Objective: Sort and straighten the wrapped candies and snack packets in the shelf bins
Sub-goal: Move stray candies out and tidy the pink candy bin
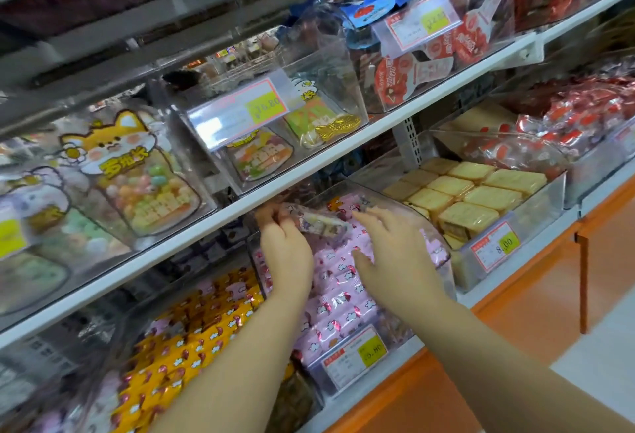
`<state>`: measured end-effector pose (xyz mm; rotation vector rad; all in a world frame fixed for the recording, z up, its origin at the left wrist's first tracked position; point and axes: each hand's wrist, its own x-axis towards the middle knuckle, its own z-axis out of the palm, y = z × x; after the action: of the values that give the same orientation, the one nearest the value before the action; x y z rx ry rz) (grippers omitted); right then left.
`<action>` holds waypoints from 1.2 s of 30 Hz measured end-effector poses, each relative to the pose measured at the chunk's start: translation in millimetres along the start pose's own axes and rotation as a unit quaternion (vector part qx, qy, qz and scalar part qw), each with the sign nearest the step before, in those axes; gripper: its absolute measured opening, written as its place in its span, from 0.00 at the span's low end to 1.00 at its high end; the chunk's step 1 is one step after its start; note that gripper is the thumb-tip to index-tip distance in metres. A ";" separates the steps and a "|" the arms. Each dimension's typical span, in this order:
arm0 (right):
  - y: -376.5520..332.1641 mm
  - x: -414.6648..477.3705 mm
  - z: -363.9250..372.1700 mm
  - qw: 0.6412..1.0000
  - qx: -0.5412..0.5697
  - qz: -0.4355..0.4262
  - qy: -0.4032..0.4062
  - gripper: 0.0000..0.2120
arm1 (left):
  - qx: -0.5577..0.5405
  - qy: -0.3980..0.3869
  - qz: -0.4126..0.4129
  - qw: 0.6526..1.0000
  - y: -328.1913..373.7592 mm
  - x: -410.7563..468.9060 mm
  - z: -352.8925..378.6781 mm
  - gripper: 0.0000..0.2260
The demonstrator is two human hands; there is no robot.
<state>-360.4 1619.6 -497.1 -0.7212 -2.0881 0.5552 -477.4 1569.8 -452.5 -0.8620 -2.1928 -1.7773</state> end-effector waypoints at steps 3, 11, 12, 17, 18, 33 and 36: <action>-21.4 -12.9 8.8 0.998 0.039 -0.021 -0.048 0.27 | -0.029 0.005 -0.048 0.998 -0.8 -15.1 -25.4 0.05; -72.8 -25.8 19.4 0.984 0.088 -0.089 -0.126 0.23 | -0.157 0.007 -0.120 0.980 -18.0 -38.1 -106.3 0.08; -80.6 -27.9 24.4 0.982 0.089 -0.100 -0.132 0.23 | -0.164 0.003 -0.123 0.979 -20.4 -38.2 -120.0 0.08; -113.3 -43.9 52.1 0.968 0.081 -0.153 -0.181 0.23 | -0.073 0.005 -0.076 0.994 -48.4 -37.8 -185.9 0.05; -118.0 -46.5 56.8 0.966 0.079 -0.160 -0.185 0.23 | -0.065 0.011 -0.063 0.996 -53.6 -38.8 -196.8 0.05; -173.4 -82.8 114.9 0.955 0.054 -0.188 -0.221 0.24 | 0.215 -0.011 0.009 0.976 -120.4 -38.5 -328.5 0.07; -179.4 -89.6 119.3 0.956 0.049 -0.183 -0.222 0.23 | 0.240 -0.036 -0.022 0.970 -135.5 -36.8 -353.2 0.06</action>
<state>-468.0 1412.7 -504.7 -0.1428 -2.5097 0.6455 -594.6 1210.3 -490.2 -0.7721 -2.5435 -1.1538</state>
